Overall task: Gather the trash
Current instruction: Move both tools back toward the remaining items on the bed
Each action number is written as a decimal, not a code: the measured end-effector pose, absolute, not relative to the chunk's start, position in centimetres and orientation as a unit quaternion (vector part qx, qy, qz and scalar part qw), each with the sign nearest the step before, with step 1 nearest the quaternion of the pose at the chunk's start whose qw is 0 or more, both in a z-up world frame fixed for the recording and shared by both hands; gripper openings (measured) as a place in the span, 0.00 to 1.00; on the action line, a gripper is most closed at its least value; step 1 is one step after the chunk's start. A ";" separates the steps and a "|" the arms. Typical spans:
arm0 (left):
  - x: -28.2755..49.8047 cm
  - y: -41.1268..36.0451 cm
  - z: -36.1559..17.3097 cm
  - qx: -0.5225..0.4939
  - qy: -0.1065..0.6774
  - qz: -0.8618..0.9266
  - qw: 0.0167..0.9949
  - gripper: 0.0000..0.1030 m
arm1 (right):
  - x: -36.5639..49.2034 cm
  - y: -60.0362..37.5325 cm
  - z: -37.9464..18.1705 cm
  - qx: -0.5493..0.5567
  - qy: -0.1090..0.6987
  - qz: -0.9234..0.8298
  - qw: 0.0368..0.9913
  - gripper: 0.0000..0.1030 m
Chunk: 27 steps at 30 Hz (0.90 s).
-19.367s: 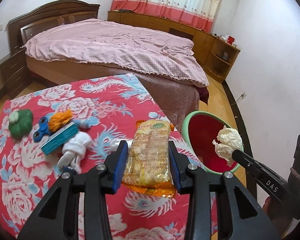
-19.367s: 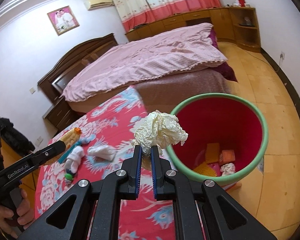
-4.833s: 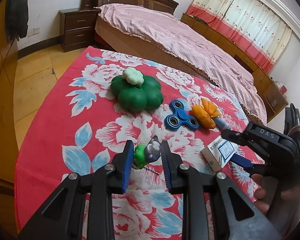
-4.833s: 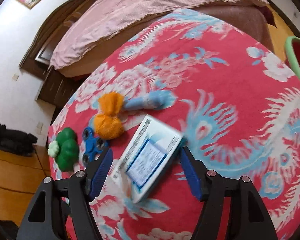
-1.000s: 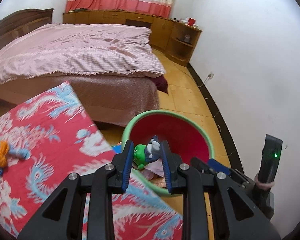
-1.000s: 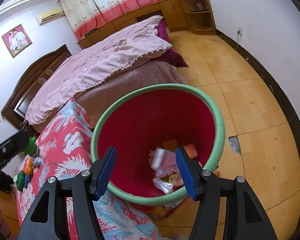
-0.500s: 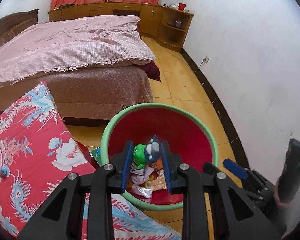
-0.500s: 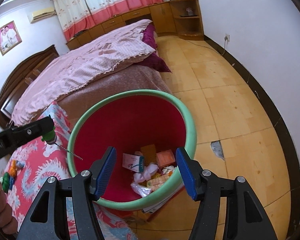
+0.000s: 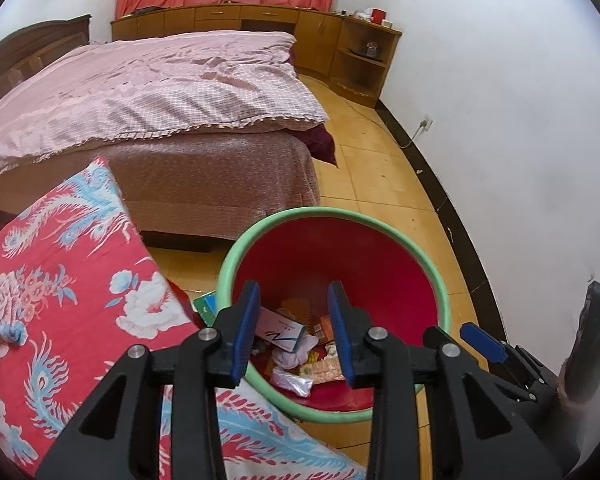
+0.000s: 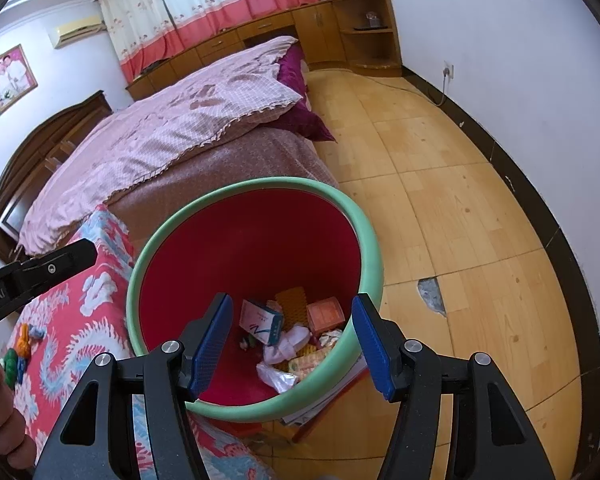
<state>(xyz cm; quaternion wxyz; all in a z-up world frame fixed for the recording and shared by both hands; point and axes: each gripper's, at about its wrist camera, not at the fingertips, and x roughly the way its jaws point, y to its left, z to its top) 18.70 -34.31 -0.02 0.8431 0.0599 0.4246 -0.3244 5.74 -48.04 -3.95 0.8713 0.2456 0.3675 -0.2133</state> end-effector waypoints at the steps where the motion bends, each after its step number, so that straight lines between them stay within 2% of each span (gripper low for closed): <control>1: 18.7 -34.1 0.0 0.059 0.425 -0.322 0.844 0.34 | 5.8 -48.0 -3.9 0.245 0.368 -0.213 0.871 0.62; 7: 18.7 -32.5 0.0 0.052 0.430 -0.302 0.849 0.37 | 5.9 -47.3 -3.5 0.239 0.368 -0.209 0.874 0.62; 27: 18.9 -24.1 0.8 0.013 0.428 -0.236 0.873 0.37 | 6.9 -42.4 -1.2 0.210 0.360 -0.170 0.893 0.62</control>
